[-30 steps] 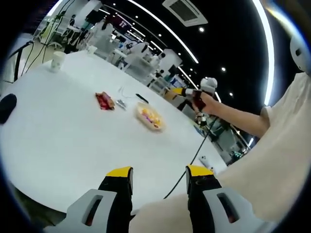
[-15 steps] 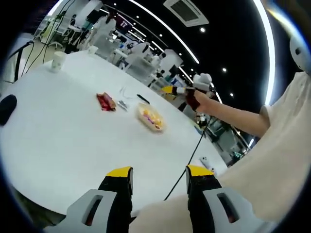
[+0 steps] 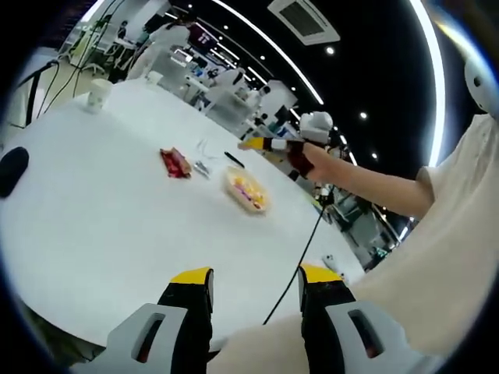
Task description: Place the target food into the container with the food tongs after gripping and lifting it, then release it inside without dropping or visibly crushing the food.
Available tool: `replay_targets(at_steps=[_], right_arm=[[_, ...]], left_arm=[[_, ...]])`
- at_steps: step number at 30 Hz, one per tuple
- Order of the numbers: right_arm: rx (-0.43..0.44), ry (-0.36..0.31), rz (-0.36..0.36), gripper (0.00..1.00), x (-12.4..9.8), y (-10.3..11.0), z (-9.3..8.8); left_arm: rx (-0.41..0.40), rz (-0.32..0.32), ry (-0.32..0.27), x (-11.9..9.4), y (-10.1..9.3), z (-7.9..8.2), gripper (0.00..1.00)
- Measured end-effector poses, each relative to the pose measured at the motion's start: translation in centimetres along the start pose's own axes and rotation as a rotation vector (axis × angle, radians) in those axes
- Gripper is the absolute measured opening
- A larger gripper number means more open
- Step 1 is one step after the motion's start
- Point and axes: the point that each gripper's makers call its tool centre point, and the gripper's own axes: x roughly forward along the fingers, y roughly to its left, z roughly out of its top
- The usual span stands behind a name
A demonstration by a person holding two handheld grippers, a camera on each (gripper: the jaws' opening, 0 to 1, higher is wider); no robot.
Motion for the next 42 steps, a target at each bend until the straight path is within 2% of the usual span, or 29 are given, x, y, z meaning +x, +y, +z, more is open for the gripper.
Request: replay_targets(at_steps=[10,16,25,36,42], right_arm=[[-0.013,0.043,0.033,0.28,1.7,1.9,-0.4],[-0.021,0.059,0.050,0.28,3.2,1.6,-0.2],[-0.035,0.080,0.068,0.28,5.2,1.4,-0.3],[-0.059,0.113,0.104,0.28,7.5,3.0,-0.9],[-0.072,0.131,0.123,0.28,8.4,3.8,-1.0]], left_arm=[[-0.027,0.016,-0.012,0.0,0.8,0.1,0.42],[-0.051,0.032,-0.019,-0.1,1.7,0.0,0.42],[-0.065,0.034,-0.021,0.2,2.1,0.0,0.43],[-0.071,0.069,-0.036,-0.1,3.1,0.5,0.46],[-0.073,0.074,-0.026,-0.4,3.2,0.6,0.47]])
